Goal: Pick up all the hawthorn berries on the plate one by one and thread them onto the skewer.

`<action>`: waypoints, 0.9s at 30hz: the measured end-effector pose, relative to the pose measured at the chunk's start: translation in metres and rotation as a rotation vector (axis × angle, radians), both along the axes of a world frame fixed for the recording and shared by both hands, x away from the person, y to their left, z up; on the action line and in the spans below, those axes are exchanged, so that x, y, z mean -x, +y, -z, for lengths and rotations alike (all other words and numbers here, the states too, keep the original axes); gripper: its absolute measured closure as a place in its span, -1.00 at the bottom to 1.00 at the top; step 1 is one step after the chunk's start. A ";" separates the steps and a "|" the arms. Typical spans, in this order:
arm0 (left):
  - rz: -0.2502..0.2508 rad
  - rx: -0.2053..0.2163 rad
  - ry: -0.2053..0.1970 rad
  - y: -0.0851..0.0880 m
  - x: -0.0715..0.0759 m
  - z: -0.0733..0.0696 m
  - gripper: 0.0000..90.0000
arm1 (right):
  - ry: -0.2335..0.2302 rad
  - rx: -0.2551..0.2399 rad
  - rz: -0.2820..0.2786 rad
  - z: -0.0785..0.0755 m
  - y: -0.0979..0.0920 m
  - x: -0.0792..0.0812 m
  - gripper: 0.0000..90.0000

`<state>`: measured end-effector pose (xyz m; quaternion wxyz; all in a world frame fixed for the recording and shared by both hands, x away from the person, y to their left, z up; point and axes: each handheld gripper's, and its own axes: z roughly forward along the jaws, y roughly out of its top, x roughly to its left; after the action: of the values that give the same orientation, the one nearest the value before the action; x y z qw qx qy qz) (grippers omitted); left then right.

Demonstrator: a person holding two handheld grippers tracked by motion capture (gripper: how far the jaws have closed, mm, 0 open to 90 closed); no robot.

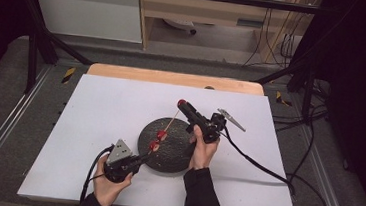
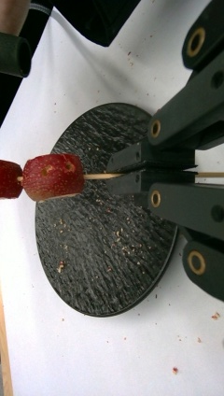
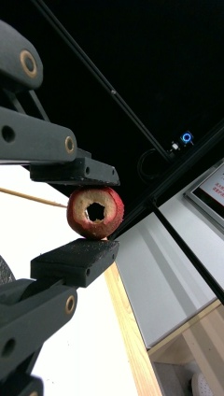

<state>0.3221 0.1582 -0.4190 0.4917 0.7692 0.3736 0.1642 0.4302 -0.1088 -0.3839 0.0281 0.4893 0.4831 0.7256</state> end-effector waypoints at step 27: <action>-0.031 0.044 -0.005 -0.016 -0.011 -0.007 0.97 | 0.017 -0.012 -0.030 0.006 0.005 0.006 0.40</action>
<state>0.3334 0.1420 -0.4119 0.5069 0.7519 0.3876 0.1655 0.4246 -0.1041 -0.3901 0.0103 0.4883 0.4861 0.7247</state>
